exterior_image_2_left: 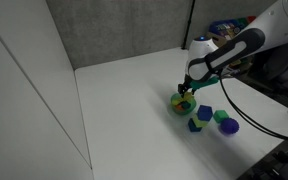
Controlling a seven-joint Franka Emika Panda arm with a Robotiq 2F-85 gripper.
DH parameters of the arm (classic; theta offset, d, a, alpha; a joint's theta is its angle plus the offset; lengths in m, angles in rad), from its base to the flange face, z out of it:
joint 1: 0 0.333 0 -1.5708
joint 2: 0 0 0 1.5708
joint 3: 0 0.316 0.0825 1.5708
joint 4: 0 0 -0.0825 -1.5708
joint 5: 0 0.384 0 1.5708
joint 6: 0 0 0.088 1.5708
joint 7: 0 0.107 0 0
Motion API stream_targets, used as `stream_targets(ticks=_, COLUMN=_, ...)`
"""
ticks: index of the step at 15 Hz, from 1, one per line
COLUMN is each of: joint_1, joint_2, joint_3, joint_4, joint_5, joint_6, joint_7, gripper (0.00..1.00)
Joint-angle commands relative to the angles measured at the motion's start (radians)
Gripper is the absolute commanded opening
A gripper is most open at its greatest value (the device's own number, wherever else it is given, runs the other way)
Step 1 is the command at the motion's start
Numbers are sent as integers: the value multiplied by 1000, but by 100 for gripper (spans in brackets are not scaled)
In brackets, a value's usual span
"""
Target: Remove the yellow object from the green bowl and put it on the green cube on the table
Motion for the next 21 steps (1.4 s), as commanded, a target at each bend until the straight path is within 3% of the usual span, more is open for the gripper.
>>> stream_targets(ticks=1, joint_1=15, joint_2=7, joint_3=-12, joint_4=35, joint_5=-13, joint_6=-13, joint_7=29, gripper=41)
stream_targets(ticks=3, joint_1=12, joint_2=-21, joint_3=-2, joint_4=24, joint_5=-6, joint_6=-15, joint_7=19, gripper=38)
stream_targets(ticks=6, joint_1=3, joint_2=-75, joint_3=17, joint_4=4, joint_5=8, joint_6=-30, joint_7=5, gripper=20)
stream_targets(ticks=7, joint_1=-1, joint_2=-101, joint_3=22, joint_4=-7, joint_5=11, joint_6=-35, joint_7=0, gripper=18)
stream_targets(ticks=9, joint_1=-5, joint_2=-147, joint_3=26, joint_4=-27, joint_5=12, joint_6=-43, joint_7=-2, gripper=2)
stream_targets(ticks=12, joint_1=-15, joint_2=-199, joint_3=21, joint_4=-48, joint_5=6, joint_6=-53, joint_7=-4, gripper=0)
stream_targets(ticks=13, joint_1=-20, joint_2=-206, joint_3=21, joint_4=-54, joint_5=5, joint_6=-51, joint_7=-4, gripper=26)
stream_targets(ticks=14, joint_1=-23, joint_2=-213, joint_3=20, joint_4=-61, joint_5=3, joint_6=-49, joint_7=-3, gripper=27)
stream_targets(ticks=21, joint_1=-45, joint_2=-187, joint_3=25, joint_4=-96, joint_5=10, joint_6=-29, joint_7=-5, gripper=80)
